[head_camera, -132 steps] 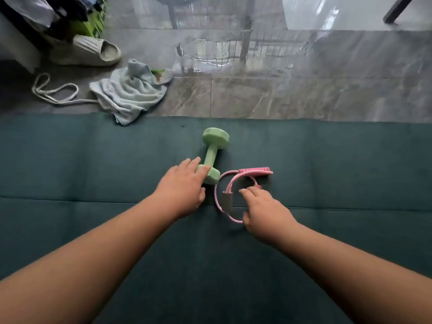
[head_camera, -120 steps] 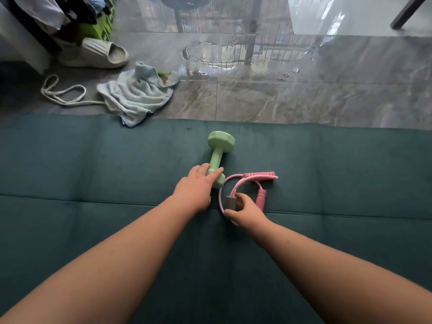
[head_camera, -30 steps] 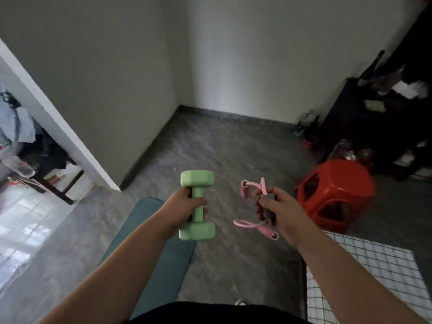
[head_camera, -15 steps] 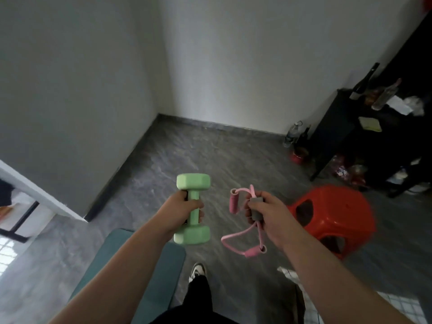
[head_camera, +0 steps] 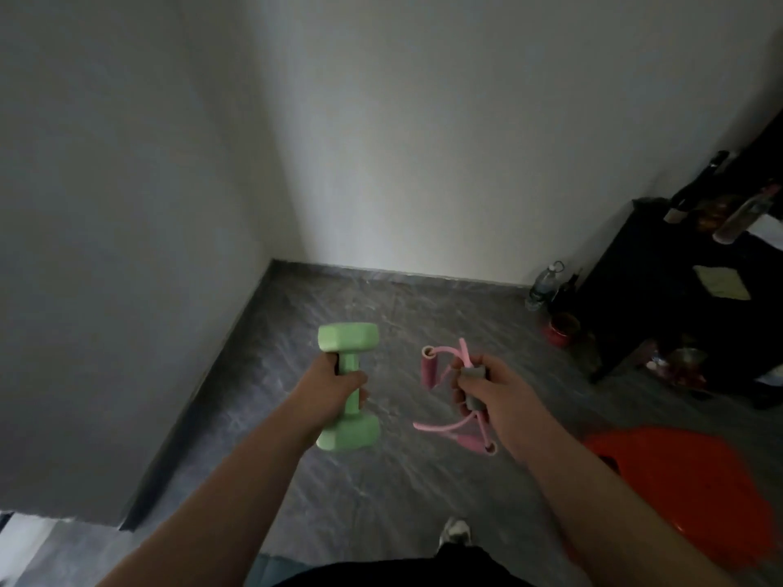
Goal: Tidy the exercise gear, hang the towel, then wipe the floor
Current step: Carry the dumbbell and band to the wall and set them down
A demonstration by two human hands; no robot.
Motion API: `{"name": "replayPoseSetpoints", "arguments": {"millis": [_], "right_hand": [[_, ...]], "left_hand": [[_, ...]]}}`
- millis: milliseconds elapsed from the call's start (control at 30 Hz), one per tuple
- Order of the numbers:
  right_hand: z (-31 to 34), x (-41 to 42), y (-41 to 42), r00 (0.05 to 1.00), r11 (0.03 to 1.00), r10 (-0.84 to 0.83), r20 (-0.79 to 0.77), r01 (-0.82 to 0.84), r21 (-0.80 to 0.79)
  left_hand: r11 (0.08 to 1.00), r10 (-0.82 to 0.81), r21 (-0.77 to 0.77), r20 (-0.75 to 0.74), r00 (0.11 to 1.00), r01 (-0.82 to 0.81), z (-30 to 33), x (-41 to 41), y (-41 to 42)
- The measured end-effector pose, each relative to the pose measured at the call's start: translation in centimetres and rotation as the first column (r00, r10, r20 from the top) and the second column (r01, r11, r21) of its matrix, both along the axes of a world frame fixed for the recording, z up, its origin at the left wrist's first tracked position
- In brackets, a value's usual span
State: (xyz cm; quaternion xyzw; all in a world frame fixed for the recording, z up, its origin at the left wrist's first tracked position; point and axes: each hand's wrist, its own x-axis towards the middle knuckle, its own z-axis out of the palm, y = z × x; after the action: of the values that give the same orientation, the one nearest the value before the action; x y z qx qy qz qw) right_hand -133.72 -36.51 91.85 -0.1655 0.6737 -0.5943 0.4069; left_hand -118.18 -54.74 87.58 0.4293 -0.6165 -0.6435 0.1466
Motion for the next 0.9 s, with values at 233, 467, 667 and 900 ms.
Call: {"name": "replayPoseSetpoints", "arguments": {"millis": [233, 467, 667, 900], "right_hand": [[-3.9, -14.5, -10.7, 0.999, 0.999, -0.032, 0.004, 0.032, 0.040], [-5.5, -30.2, -23.8, 0.999, 0.990, -0.045, -0.024, 0.048, 0.136], [-8.0, -38.3, -36.4, 1.000, 0.988, -0.002, 0.024, -0.001, 0.152], [-14.4, -45.7, -52.3, 0.987, 0.979, -0.095, 0.129, 0.069, 0.191]], "left_hand": [[0.999, -0.037, 0.036, 0.056, 0.998, 0.035, -3.1, -15.1, -11.6], [0.998, 0.035, 0.042, 0.097, 0.995, -0.039, -3.2, -27.4, -25.0], [0.991, 0.069, 0.100, 0.139, 0.988, -0.084, -6.7, -34.3, -37.0], [0.990, -0.010, 0.138, 0.226, 0.974, -0.022, -13.5, -42.8, -53.7]]}}
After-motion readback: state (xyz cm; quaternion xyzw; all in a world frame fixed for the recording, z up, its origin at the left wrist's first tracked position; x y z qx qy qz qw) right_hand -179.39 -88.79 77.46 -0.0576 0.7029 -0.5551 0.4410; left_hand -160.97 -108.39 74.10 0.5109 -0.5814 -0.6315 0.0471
